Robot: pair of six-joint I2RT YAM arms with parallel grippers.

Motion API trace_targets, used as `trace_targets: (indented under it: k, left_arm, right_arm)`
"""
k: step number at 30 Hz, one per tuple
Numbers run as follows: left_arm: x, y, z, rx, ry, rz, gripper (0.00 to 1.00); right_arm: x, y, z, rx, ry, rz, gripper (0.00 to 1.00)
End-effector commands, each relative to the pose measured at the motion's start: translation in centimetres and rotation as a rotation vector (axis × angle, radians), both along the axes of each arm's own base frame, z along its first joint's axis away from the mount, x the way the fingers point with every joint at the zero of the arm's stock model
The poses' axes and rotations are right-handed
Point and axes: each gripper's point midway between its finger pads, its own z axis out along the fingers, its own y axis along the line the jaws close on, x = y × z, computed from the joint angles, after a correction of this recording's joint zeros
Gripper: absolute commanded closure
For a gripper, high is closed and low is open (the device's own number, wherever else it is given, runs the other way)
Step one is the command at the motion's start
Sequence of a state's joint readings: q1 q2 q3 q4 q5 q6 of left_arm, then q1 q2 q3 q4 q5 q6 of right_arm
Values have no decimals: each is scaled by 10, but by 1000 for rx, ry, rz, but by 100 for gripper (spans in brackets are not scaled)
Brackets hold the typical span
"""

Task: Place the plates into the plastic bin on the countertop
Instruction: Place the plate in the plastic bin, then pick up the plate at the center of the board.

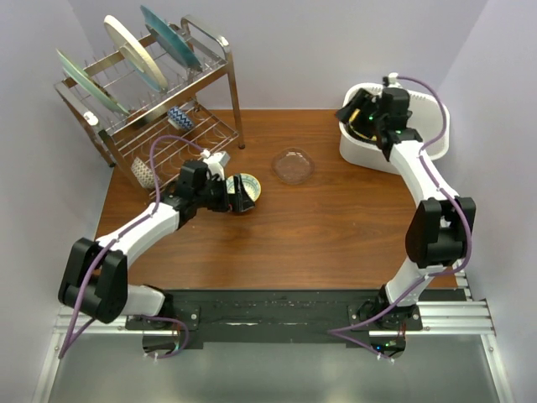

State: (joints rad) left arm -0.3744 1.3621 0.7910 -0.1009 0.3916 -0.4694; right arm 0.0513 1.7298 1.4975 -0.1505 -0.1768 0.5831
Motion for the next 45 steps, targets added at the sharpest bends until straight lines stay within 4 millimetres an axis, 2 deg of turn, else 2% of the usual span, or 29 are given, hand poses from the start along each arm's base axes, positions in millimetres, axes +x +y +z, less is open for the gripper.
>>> trace_targets:
  k: [1, 6, 8, 10, 14, 18, 27, 30, 34, 45]
  left_arm:
    - [8, 16, 20, 63, -75, 71, 1]
    - [20, 50, 31, 227, -128, 213, 1]
    - [21, 56, 36, 266, -147, 234, 1]
    - [22, 72, 36, 332, -153, 296, 1]
    - [23, 84, 30, 407, -141, 327, 1]
    - [24, 96, 26, 530, -144, 379, 1]
    - [24, 96, 24, 641, -160, 382, 1]
    - [22, 98, 25, 665, -165, 383, 1]
    - [20, 101, 26, 690, -161, 387, 1]
    - [10, 110, 21, 711, -145, 403, 1]
  right_arm:
    - [-15, 33, -23, -26, 74, 91, 29]
    - [-39, 67, -55, -69, 149, 154, 29]
    - [-47, 74, -68, -89, 176, 167, 29]
    - [-55, 82, -90, -112, 216, 186, 29]
    - [-60, 82, -126, -139, 289, 183, 29]
    - [-58, 75, -150, -174, 331, 146, 29]
    - [-38, 64, -178, -214, 353, 66, 29]
    - [-32, 63, -191, -179, 358, 56, 29]
    - [-22, 75, -204, -82, 347, 55, 32]
    - [-20, 87, -222, -25, 363, 77, 45]
